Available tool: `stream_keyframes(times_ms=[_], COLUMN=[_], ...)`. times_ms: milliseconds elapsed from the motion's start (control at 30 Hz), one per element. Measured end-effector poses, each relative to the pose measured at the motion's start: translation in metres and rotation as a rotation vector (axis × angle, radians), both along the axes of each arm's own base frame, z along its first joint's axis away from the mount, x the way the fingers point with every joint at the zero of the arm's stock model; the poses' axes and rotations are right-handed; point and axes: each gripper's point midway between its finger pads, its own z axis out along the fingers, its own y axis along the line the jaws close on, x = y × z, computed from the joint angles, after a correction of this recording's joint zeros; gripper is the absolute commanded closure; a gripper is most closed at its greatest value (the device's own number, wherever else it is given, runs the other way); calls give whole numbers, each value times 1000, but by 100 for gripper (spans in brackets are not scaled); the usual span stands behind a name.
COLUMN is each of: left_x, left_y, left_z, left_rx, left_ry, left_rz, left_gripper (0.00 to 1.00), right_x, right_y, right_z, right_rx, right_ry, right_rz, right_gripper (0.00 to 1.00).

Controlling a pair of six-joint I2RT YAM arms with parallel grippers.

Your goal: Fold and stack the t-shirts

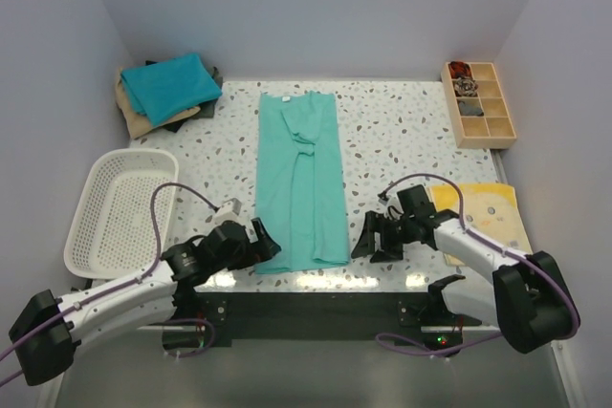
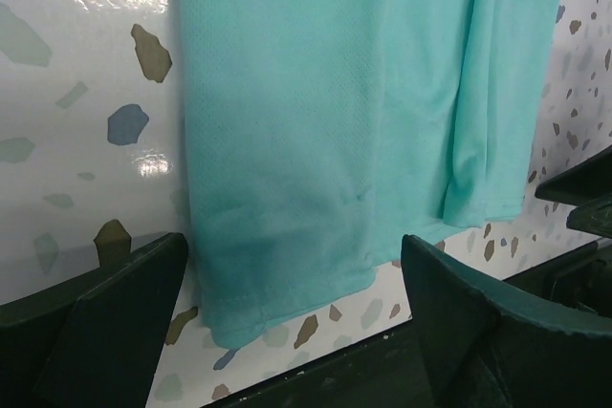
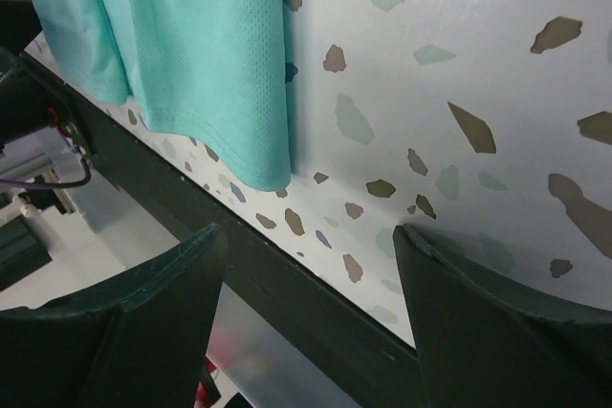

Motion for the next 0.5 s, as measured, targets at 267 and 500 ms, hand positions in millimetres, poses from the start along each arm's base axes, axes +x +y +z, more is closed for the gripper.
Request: stream_keyframes(times_ms=[267,500], left_x=[-17,-25], left_y=[-6,-6], left_z=[-1,-2], left_rx=[18,20], left_ry=[46,66], left_rz=[-39,-43], left_gripper=[0,9], right_x=[-1,-1], right_y=[14,29], right_z=[-2,-6], right_rx=[10,21], right_ry=[38,55], right_rz=[46,92], right_gripper=[32,45])
